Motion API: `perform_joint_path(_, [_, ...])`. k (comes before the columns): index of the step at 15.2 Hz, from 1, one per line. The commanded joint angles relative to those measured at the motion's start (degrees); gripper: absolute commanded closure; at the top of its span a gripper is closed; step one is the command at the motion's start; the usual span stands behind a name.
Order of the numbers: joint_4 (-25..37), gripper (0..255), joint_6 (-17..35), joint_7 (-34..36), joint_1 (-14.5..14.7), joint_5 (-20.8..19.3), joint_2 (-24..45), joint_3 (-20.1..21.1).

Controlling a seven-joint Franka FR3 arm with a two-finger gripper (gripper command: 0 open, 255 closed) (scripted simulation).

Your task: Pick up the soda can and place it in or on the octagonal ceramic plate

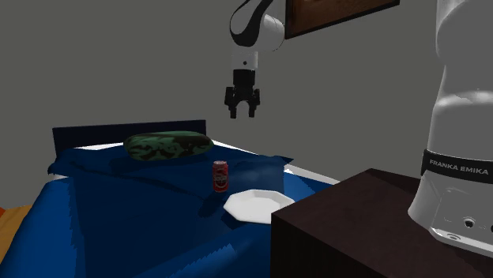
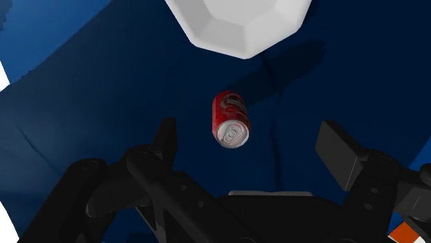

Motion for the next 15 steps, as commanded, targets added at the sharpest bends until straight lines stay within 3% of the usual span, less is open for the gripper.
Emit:
perform_joint_path(1, [2.54,0,1.79,0.86,0.3,-0.86,4.64,-0.1])
perform_joint_path(8, [14.85,0,4.2,3.24,1.94,-3.17,20.47,-1.05])
perform_joint_path(15, [30.87,0,3.14,4.45,3.6,-4.2,36.44,-2.09])
